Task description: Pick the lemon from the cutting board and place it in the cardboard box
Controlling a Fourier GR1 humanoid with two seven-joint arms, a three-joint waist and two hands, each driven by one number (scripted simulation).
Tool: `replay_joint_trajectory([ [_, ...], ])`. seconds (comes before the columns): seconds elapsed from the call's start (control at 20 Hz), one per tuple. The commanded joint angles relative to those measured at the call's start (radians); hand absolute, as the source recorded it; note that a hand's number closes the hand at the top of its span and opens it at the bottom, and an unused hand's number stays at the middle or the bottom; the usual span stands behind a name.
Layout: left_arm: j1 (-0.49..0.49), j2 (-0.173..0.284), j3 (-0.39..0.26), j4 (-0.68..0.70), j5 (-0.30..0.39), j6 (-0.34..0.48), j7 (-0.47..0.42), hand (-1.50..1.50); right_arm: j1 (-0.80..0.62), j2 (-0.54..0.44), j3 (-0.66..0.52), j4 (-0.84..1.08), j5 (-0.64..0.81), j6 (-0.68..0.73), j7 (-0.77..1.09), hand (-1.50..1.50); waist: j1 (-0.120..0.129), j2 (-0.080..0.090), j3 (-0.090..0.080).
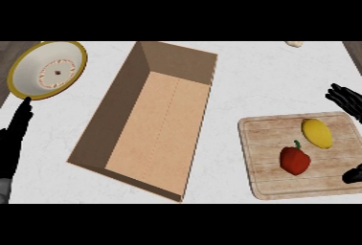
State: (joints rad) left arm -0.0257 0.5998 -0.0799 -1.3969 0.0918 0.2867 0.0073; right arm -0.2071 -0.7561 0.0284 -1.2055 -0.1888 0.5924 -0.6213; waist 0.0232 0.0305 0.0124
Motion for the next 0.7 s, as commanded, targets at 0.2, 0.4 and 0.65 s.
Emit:
replay_joint_trajectory([
  [0.2, -0.063, -0.003, -0.020, 0.033, -0.022, -0.012, 0.036, 0.00, -0.075, -0.194, 0.093, 0.101, 0.326, -0.043, -0.307, -1.50, 0.033, -0.001, -0.002],
  [0.4, -0.112, -0.032, -0.045, 0.060, -0.045, -0.006, 0.038, 0.00, -0.150, -0.235, 0.212, 0.149, 0.465, -0.101, -0.368, -1.50, 0.046, 0.000, -0.007],
  [0.65, -0.123, -0.068, -0.049, 0.108, -0.060, 0.010, 0.016, 0.00, -0.230, -0.237, 0.357, 0.250, 0.640, -0.190, -0.403, -1.50, 0.058, 0.000, -0.009],
])
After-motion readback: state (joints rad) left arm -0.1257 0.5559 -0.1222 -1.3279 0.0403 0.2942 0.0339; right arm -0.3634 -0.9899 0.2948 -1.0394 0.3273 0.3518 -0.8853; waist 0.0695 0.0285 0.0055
